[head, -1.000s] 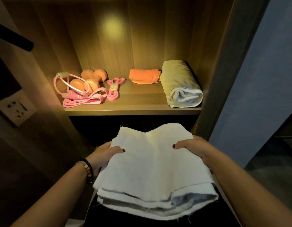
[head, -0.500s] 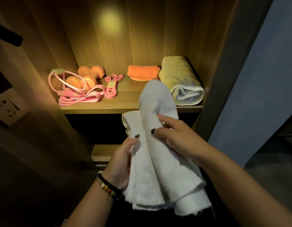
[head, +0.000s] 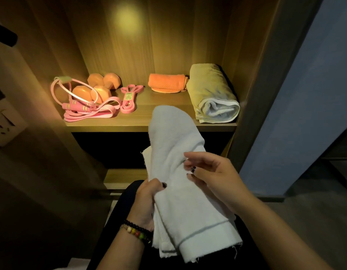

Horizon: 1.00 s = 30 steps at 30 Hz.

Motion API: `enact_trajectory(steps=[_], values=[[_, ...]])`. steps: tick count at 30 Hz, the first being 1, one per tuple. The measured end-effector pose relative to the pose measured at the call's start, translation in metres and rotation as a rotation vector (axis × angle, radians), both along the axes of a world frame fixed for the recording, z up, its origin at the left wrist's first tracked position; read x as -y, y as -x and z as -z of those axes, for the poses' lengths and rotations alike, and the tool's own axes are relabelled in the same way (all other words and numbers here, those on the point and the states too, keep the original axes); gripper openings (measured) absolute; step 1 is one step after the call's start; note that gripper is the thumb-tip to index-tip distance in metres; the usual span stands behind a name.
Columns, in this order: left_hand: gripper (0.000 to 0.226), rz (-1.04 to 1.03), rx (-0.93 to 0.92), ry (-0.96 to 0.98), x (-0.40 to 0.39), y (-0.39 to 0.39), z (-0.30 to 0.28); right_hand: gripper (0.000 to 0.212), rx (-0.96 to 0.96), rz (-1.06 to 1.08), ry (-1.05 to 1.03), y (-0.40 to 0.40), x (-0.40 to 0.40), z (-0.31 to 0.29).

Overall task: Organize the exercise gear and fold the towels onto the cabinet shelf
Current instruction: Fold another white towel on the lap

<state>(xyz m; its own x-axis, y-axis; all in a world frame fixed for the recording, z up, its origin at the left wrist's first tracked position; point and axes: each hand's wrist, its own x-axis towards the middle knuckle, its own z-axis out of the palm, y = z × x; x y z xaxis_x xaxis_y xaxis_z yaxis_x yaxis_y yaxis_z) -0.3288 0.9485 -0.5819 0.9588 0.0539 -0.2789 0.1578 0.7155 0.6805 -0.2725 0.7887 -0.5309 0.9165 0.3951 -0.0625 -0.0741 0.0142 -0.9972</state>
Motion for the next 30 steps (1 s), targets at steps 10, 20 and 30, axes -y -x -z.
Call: enact_trajectory(steps=[10, 20, 30], values=[[0.046, -0.356, -0.017, 0.170, -0.009, 0.003, -0.001, 0.045, 0.323, -0.259, 0.202, -0.003, 0.057, 0.005], [0.025, -0.301, -0.128, 0.111, 0.006, -0.001, 0.012, 0.014, 0.698, 0.190, 0.416, 0.011, 0.034, 0.046], [0.035, -0.051, -0.143, 0.008, 0.015, -0.019, 0.025, 0.021, 0.895, 0.565, 0.436, 0.035, 0.037, 0.074]])
